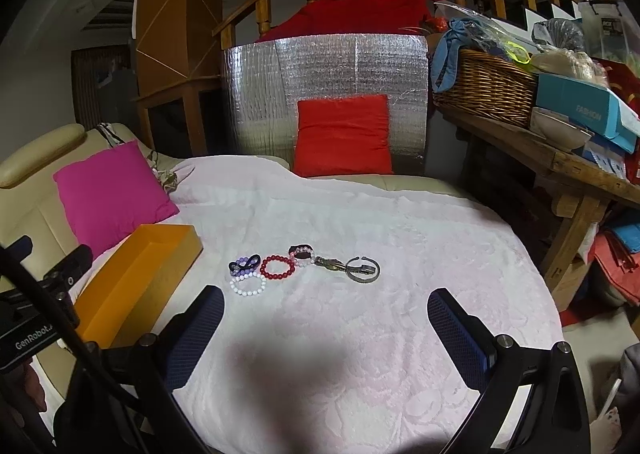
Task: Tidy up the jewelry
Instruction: 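Move both tools toward the jewelry on the pink blanket, then grasp the black hair tie with the left tool while the right tool grasps the silver bangle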
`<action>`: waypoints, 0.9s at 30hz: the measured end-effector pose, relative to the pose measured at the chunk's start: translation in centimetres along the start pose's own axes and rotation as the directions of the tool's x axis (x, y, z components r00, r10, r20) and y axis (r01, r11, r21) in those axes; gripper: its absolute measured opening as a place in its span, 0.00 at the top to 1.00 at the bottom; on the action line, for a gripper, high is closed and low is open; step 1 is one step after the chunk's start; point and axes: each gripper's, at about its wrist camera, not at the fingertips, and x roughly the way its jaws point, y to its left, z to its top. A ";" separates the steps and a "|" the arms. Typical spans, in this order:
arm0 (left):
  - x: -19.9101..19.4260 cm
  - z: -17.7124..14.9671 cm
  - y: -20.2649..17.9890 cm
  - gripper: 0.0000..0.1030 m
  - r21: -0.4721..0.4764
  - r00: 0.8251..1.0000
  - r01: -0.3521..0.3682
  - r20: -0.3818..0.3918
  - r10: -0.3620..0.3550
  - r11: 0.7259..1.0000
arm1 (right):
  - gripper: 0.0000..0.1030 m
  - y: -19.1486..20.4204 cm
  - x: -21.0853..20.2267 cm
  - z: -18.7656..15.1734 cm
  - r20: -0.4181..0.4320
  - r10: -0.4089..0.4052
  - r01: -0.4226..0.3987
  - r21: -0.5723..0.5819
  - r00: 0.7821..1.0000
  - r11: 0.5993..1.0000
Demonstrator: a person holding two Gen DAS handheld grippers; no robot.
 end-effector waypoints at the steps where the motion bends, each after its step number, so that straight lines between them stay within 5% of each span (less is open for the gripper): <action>1: 0.0 -0.1 0.0 0.00 0.002 1.000 -0.001 -0.001 0.001 1.000 | 0.00 0.0 0.0 0.0 0.001 0.000 0.000 0.001 1.000 1.000; 15: 2.6 0.5 -0.5 0.00 -0.004 1.000 0.017 -0.015 -0.017 1.000 | 0.00 -0.9 2.3 0.7 0.000 0.005 -0.005 0.021 1.000 1.000; 18: 4.8 0.1 -0.9 0.00 -0.013 0.997 0.068 -0.030 -0.068 0.998 | 0.00 -2.1 3.9 0.7 -0.006 0.028 -0.028 0.044 1.000 0.999; 27: 17.1 -4.3 -3.5 0.00 -0.081 0.948 0.213 -0.224 -0.226 0.974 | 0.07 -9.1 16.1 0.1 -0.194 0.099 -0.073 0.140 0.976 0.987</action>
